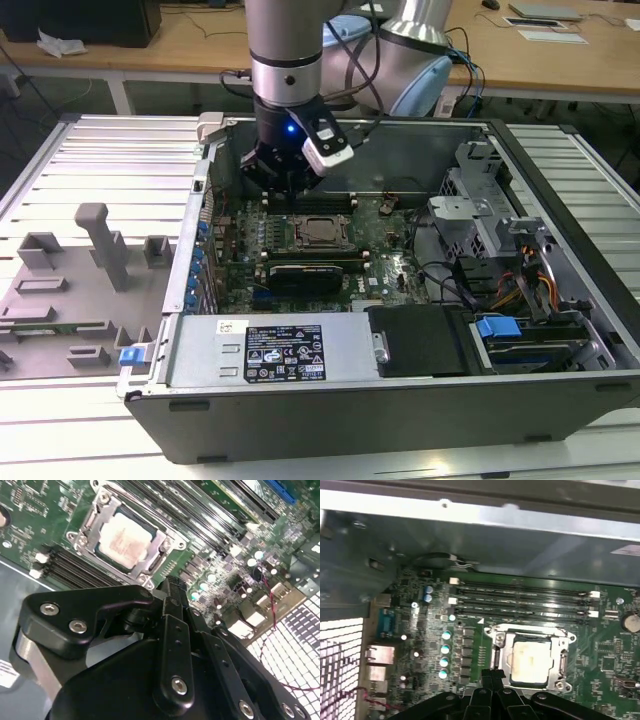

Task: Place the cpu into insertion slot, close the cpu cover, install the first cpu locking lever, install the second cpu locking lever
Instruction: 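Install the first cpu locking lever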

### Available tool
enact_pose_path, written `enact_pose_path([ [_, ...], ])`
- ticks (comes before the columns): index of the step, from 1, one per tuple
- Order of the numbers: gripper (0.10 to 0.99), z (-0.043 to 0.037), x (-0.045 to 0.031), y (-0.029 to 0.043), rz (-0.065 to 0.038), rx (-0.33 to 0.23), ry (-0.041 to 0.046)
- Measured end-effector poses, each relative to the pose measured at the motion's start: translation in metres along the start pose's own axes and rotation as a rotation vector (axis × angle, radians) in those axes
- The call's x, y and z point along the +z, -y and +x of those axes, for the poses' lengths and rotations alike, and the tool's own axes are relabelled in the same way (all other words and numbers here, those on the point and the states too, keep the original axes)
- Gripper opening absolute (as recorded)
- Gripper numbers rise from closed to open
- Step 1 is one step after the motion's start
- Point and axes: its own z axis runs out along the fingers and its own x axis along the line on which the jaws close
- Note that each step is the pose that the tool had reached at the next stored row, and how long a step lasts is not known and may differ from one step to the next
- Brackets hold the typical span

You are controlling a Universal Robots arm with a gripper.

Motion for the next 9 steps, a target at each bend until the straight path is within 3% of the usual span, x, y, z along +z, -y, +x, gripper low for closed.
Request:
enact_pose_path([
  [3,0.106,0.0053,-0.0001,-0.0005,-0.019,0.001,0.0093],
  [6,0.106,0.0124,-0.0004,-0.001,-0.046,0.001,0.0213],
  [8,0.106,0.0155,-0.0005,-0.0013,-0.067,0.002,0.028],
  [9,0.106,0.0176,-0.0006,-0.0015,-0.087,0.003,0.0332],
])
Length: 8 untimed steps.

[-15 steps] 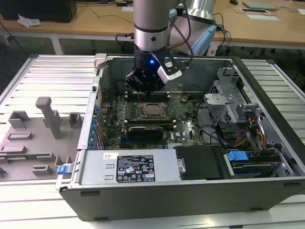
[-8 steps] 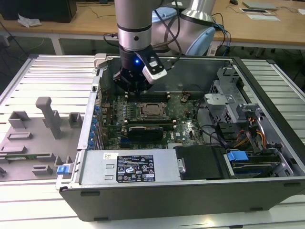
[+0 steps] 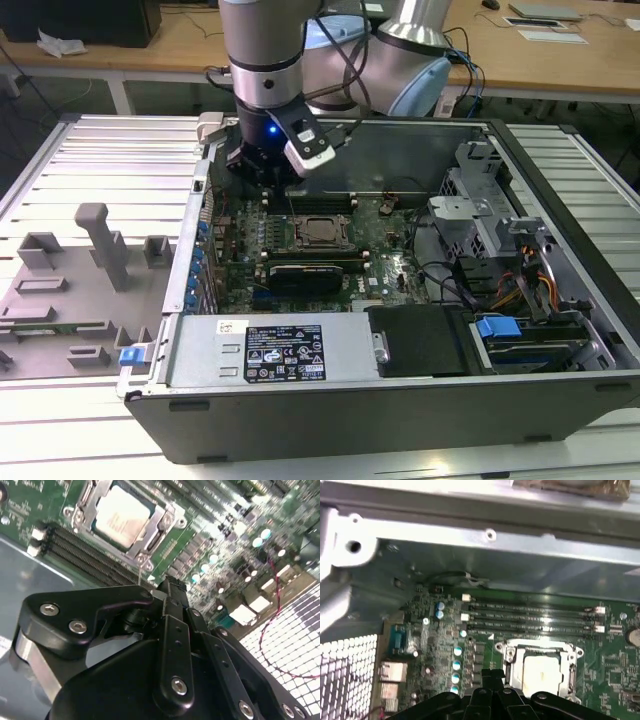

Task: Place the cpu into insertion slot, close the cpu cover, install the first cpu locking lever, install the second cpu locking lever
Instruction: 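Install the first cpu locking lever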

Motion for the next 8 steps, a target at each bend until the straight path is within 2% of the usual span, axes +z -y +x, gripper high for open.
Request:
enact_pose_path([
  [1,0.106,0.0017,-0.0001,-0.0001,-0.018,0.001,0.0048],
  [2,0.106,0.0027,-0.0002,-0.0002,-0.028,0.001,0.0074],
  [3,0.106,0.0044,-0.0003,-0.0004,-0.05,0.002,0.0127],
  [5,0.106,0.006,-0.0003,-0.0005,-0.079,0.004,0.0195],
  [6,0.106,0.0065,-0.0004,-0.0006,-0.098,0.005,0.0232],
  [7,0.106,0.0067,-0.0004,-0.0006,-0.111,0.006,0.0255],
  [8,0.106,0.0068,-0.0004,-0.0006,-0.136,0.007,0.0298],
])
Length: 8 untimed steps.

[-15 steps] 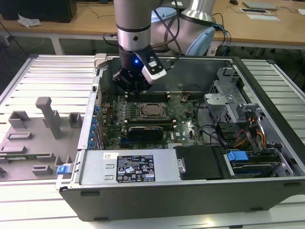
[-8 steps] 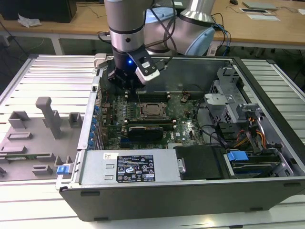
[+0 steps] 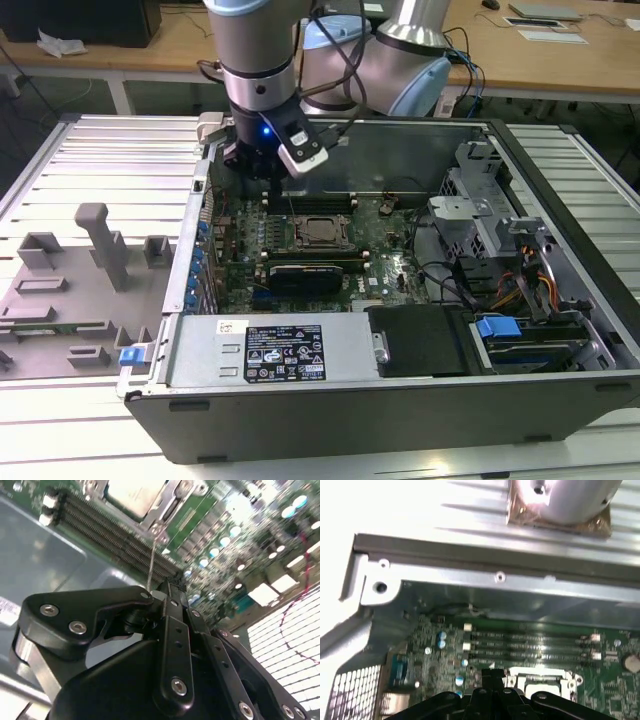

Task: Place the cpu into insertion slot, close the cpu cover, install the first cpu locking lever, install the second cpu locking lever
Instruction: 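Install the first cpu locking lever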

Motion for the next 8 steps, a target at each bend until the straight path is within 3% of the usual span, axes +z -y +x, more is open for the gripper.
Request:
enact_pose_path([
  [1,0.106,0.0,0.0,0.0,-0.019,0.001,0.0027],
  [3,0.106,0.0,0.0001,0.0,-0.043,0.003,0.0053],
  [8,0.106,-0.0039,0.0014,0.0006,-0.045,0.003,0.0056],
])
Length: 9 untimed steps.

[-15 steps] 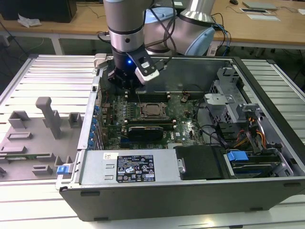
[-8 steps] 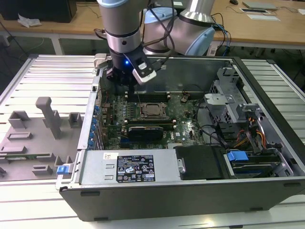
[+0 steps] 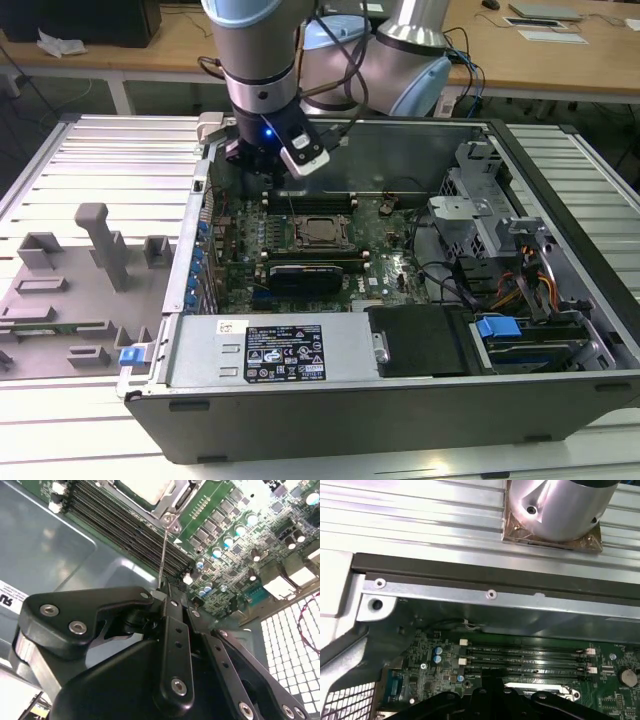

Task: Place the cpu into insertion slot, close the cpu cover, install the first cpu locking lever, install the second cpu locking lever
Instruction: 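Install the first cpu locking lever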

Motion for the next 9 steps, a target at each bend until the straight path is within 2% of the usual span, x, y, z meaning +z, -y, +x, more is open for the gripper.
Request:
enact_pose_path([
  [2,0.106,-0.0039,0.0005,0.0004,0.0,0.0,0.0001],
  [8,0.106,-0.0297,0.0032,0.0029,0.0,0.0,-0.0003],
  [9,0.106,-0.036,0.0038,0.0035,0.0,0.0,-0.0003],
])
